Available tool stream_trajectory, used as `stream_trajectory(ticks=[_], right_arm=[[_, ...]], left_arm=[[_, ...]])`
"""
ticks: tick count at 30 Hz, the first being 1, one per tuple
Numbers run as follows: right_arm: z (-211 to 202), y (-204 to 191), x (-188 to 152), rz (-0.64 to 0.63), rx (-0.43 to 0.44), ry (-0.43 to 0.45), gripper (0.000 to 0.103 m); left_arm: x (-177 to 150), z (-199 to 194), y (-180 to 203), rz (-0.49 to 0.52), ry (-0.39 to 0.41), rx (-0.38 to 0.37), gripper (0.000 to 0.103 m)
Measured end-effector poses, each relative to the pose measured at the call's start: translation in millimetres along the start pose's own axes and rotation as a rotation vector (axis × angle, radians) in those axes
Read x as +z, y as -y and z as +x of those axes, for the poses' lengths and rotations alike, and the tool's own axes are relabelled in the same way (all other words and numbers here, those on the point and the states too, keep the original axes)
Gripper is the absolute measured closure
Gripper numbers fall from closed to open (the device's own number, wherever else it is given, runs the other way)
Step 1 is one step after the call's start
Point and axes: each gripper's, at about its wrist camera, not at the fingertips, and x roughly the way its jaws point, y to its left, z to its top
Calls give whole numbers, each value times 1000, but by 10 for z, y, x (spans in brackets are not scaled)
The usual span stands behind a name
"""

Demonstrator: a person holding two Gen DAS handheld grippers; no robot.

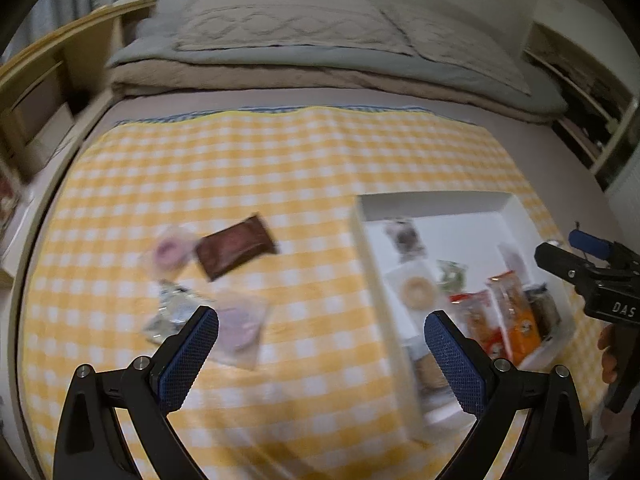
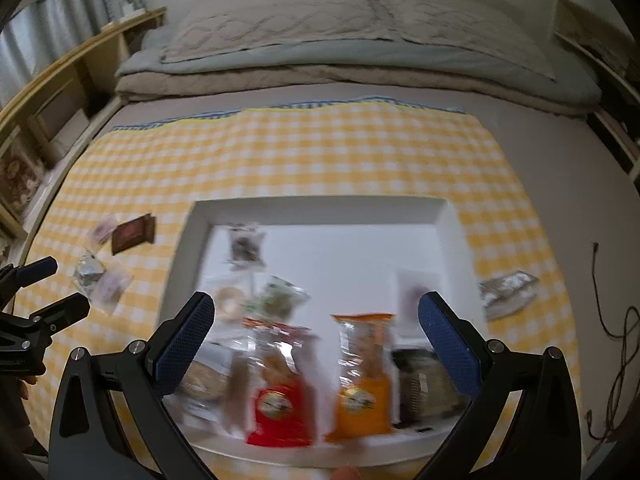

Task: Organize snacks
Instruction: 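Withdraw both grippers from the tray toward the snack pile, then grasp the white barcode-print packet with left gripper while right grasps the pale purple ring packet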

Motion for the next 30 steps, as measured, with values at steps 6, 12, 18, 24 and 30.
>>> stream_trajectory(ticks=[6, 12, 18, 24, 30], right_arm=[[84, -442, 83, -39, 48, 5, 0], [228, -892, 141, -69, 92, -6, 0], [452, -1365, 136, -94, 142, -50, 0], [826, -1746, -18, -50, 243, -192, 2], [1141, -2088, -205, -50, 285, -274, 34]], left_arm=[[-47, -96, -460, -47, 14, 52, 0], [-84, -141, -894, -92, 24, 107, 0], [-84, -91, -1220, -140, 4, 132, 9], [0, -29, -1480, -200, -7, 128, 21], [41, 67, -1531, -208, -16, 92, 30]])
